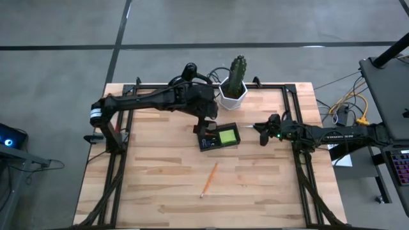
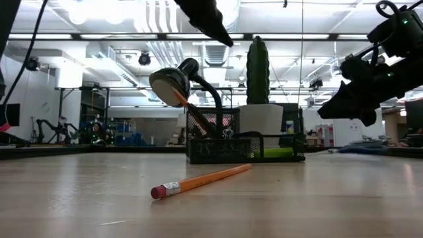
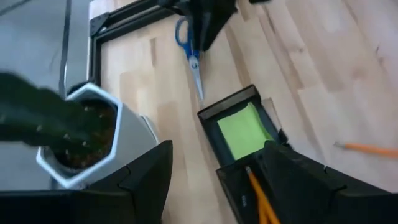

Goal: Pick and place office supplies into organizer
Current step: Put the blue scissors into the desk organizer

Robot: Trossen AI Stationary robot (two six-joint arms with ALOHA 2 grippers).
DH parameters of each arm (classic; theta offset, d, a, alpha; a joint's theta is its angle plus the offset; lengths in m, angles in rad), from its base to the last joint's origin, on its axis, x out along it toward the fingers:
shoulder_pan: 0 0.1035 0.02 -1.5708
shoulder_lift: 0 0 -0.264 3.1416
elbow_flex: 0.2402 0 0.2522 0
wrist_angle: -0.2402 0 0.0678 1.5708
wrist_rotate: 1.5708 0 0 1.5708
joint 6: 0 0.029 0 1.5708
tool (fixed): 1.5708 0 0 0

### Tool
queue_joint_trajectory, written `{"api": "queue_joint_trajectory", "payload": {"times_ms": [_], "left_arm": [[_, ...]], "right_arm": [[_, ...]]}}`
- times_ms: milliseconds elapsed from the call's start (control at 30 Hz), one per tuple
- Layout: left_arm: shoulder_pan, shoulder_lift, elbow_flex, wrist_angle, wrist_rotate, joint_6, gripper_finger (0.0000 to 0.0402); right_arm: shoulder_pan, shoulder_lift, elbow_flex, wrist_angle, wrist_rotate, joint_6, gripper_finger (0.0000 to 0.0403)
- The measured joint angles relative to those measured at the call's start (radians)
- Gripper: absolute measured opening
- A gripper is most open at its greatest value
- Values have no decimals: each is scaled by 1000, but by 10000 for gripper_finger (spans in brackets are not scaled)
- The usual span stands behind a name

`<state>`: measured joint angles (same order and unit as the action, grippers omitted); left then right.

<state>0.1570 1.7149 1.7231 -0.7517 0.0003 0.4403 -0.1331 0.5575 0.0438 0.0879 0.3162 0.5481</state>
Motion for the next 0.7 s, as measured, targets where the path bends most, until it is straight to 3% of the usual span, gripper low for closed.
{"api": "queue_joint_trajectory", "payload": {"times_ms": [200,400,533,700], "left_arm": [[0,-87,-18,-17,-2,-197,234],[0,-204,-99,-16,-2,-308,234],[0,-281,-174,-6,-2,-383,234],[0,-373,-287,44,-3,-498,234]], "right_arm": [[0,1,69,-112,-1,-57,105],[-22,17,298,-605,55,-50,153],[-41,25,389,-646,105,-63,171],[-86,72,512,-673,105,136,168]]}}
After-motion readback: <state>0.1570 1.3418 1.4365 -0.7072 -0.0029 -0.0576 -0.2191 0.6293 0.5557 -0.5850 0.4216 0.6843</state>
